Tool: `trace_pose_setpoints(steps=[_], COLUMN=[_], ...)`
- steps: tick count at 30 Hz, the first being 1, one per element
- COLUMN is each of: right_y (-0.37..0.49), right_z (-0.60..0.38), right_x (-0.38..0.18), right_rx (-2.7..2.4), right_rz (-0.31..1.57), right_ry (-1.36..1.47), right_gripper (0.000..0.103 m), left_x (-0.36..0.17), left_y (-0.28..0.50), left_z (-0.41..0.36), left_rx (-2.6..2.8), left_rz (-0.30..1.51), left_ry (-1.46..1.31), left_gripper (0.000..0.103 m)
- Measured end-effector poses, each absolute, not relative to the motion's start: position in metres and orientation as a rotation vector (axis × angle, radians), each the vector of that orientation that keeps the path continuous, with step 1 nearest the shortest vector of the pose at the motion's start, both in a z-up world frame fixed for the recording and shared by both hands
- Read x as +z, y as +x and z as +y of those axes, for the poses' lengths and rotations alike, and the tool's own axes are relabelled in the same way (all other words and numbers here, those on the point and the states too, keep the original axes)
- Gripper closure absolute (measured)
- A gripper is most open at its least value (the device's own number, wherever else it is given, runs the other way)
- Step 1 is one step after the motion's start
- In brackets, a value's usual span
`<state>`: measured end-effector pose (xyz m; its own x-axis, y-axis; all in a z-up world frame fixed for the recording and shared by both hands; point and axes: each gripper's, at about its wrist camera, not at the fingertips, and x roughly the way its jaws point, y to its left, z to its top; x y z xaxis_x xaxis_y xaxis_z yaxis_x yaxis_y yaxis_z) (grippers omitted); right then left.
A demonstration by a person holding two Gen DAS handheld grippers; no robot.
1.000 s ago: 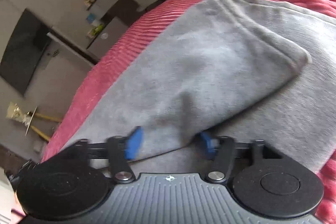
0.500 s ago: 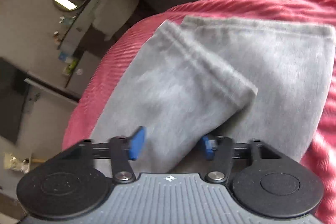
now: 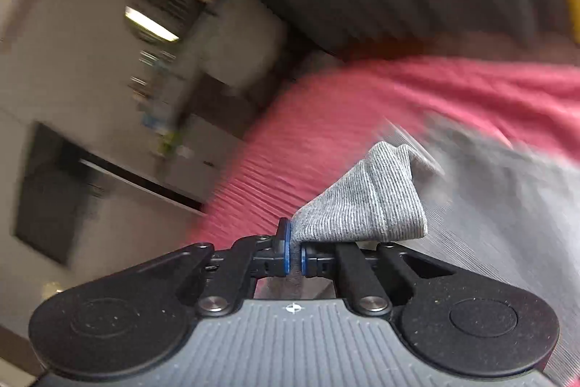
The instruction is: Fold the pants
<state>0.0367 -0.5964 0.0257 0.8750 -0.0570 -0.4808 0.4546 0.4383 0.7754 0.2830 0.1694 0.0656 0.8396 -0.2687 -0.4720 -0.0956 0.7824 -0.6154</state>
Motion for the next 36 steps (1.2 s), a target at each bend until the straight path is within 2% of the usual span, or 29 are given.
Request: trace_pose_setpoints(steps=[4,6,8,12,13,14,15,18,19,21,24,25,26,27,28,29,33,36], right_y=[0.008,-0.019,-0.044,-0.063,-0.066,-0.075,-0.081,-0.083,-0.082,-0.081,-0.075,-0.072,-0.071,-0.070,-0.069,-0.067,-0.078,-0.091], right_z=[-0.612,-0.620,-0.622,-0.622,-0.623,-0.622,-0.621,-0.619,-0.620,-0.621,-0.615,-0.612,-0.611,-0.606,-0.606,-0.606,-0.607,-0.605], right_x=[0.067,0.062,0.041,-0.044,-0.065,-0.078,-0.080,-0.074,-0.071,-0.070,-0.073,-0.075,-0.076,-0.075,-0.074,-0.071,-0.048,-0.029], right_rx=[-0.256,-0.244,-0.286,-0.439,-0.473,-0.468,-0.465,-0.478,-0.475,-0.456,-0.448,-0.451,-0.457,-0.463,-0.469,-0.485,-0.462,-0.467], right_rz=[0.300,0.297,0.358,0.670,0.734,0.691,0.654,0.636,0.630,0.623,0.623,0.621,0.617,0.615,0.618,0.630,0.556,0.490], right_ry=[1.057,1.042,0.987,0.889,0.913,0.961,0.974,1.015,1.023,1.050,1.058,1.060,1.063,1.062,1.059,1.050,1.045,0.994], right_gripper=[0.098,0.098,0.098,0.098,0.097,0.098,0.098,0.097,0.096,0.088,0.082,0.082,0.082,0.083,0.088,0.098,0.098,0.099], left_x=[0.084,0.067,0.025,-0.061,-0.075,-0.080,-0.078,-0.066,-0.067,-0.074,-0.084,-0.087,-0.088,-0.088,-0.085,-0.079,-0.050,-0.052], left_y=[0.168,0.115,0.084,0.080,0.081,0.077,0.074,0.079,0.084,0.093,0.104,0.109,0.110,0.110,0.111,0.110,0.097,0.078], left_z=[0.175,0.174,0.171,0.185,0.196,0.206,0.212,0.221,0.224,0.234,0.252,0.258,0.262,0.263,0.265,0.261,0.253,0.253], left_rx=[-0.131,-0.148,-0.110,-0.008,-0.010,0.002,0.020,0.078,0.075,0.075,0.104,0.119,0.131,0.139,0.154,0.155,0.129,0.165], left_rz=[0.482,0.492,0.595,0.872,0.910,0.885,0.845,0.793,0.791,0.786,0.748,0.741,0.736,0.729,0.735,0.732,0.689,0.692], left_ry=[-0.620,-0.595,-0.593,-0.703,-0.804,-0.891,-0.918,-0.843,-0.861,-0.954,-1.073,-1.108,-1.134,-1.148,-1.135,-1.096,-0.910,-0.854], left_gripper=[0.094,0.092,0.090,0.091,0.091,0.088,0.082,0.061,0.059,0.057,0.056,0.056,0.061,0.070,0.080,0.088,0.089,0.090])
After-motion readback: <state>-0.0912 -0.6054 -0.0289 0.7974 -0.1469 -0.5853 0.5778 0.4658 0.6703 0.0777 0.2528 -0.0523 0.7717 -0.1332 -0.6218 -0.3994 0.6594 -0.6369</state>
